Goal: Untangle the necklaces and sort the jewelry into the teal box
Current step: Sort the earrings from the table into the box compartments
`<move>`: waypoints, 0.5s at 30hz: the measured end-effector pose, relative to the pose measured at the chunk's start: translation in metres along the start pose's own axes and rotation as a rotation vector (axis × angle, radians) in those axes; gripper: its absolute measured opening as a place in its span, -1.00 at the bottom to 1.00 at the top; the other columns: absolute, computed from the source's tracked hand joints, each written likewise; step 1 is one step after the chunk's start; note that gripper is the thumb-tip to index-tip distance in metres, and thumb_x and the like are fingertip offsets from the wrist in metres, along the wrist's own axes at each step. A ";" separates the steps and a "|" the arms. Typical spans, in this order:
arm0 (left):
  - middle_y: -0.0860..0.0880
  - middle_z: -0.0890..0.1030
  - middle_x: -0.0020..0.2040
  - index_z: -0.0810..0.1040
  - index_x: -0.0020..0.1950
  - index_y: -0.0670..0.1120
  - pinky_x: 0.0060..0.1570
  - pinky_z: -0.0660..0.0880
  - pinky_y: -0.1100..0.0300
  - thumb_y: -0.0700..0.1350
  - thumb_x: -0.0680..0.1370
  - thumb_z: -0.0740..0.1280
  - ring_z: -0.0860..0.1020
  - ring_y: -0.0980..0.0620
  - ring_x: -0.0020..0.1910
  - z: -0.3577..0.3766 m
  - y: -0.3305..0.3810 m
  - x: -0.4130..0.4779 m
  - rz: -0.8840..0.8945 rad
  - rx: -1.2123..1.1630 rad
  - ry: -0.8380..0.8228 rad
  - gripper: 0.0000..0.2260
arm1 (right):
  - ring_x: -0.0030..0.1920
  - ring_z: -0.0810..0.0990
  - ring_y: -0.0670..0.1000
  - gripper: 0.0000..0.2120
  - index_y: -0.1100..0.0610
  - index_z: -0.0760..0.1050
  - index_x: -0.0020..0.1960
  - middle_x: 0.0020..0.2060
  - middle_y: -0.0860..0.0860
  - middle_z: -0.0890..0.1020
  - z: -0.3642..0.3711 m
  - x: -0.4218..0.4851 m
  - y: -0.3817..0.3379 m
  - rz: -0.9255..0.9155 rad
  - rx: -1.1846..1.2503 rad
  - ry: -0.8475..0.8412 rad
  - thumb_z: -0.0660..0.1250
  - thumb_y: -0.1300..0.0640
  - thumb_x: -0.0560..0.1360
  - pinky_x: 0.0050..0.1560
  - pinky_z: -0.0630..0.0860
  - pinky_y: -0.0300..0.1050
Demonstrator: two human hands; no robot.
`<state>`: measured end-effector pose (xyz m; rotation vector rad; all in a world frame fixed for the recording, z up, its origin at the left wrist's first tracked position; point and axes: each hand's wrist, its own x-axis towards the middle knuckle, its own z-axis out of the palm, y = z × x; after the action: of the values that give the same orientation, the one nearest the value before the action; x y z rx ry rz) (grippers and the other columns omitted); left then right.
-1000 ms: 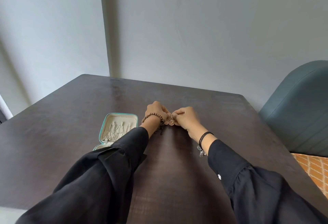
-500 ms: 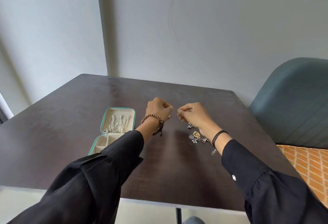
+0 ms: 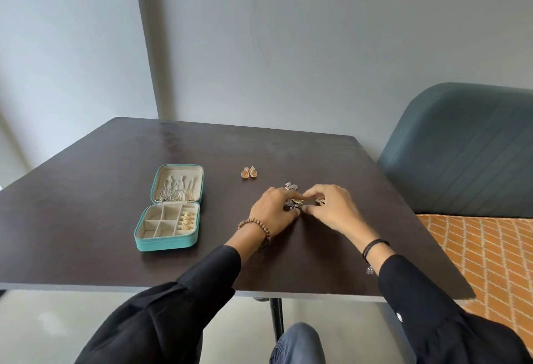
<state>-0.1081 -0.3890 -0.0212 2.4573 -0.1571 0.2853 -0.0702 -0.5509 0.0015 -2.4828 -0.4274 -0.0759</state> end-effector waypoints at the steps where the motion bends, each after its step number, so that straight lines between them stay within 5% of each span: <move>1: 0.04 0.62 0.20 0.62 0.24 0.08 0.18 0.47 0.03 -0.08 0.53 0.38 0.48 0.00 0.19 0.004 0.000 -0.002 0.028 0.035 -0.010 -0.72 | 0.21 0.56 0.01 -0.76 0.00 0.69 0.15 0.09 -0.04 0.70 0.001 -0.003 0.003 -0.018 -0.054 -0.016 0.50 0.09 0.48 0.06 0.35 -0.27; 8: 0.04 0.62 0.13 0.61 0.20 0.01 0.20 0.50 0.05 -0.09 0.52 0.40 0.53 0.03 0.17 0.014 -0.014 -0.015 0.001 -0.098 0.130 -0.74 | 0.10 0.59 -0.09 -0.64 0.03 0.57 0.24 0.08 -0.09 0.68 0.007 -0.018 0.015 -0.089 0.043 0.045 0.48 0.20 0.47 0.18 0.48 -0.20; 15: 0.06 0.59 0.11 0.60 0.16 0.05 0.15 0.54 0.03 -0.07 0.50 0.42 0.54 0.06 0.13 0.014 -0.016 -0.020 0.012 -0.124 0.159 -0.77 | 0.17 0.54 -0.05 -0.65 0.07 0.57 0.27 0.10 -0.07 0.67 0.010 -0.028 0.026 -0.111 -0.002 0.107 0.46 0.16 0.49 0.07 0.29 -0.35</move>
<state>-0.1228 -0.3845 -0.0458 2.3005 -0.1179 0.4613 -0.0884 -0.5723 -0.0256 -2.4421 -0.5188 -0.2532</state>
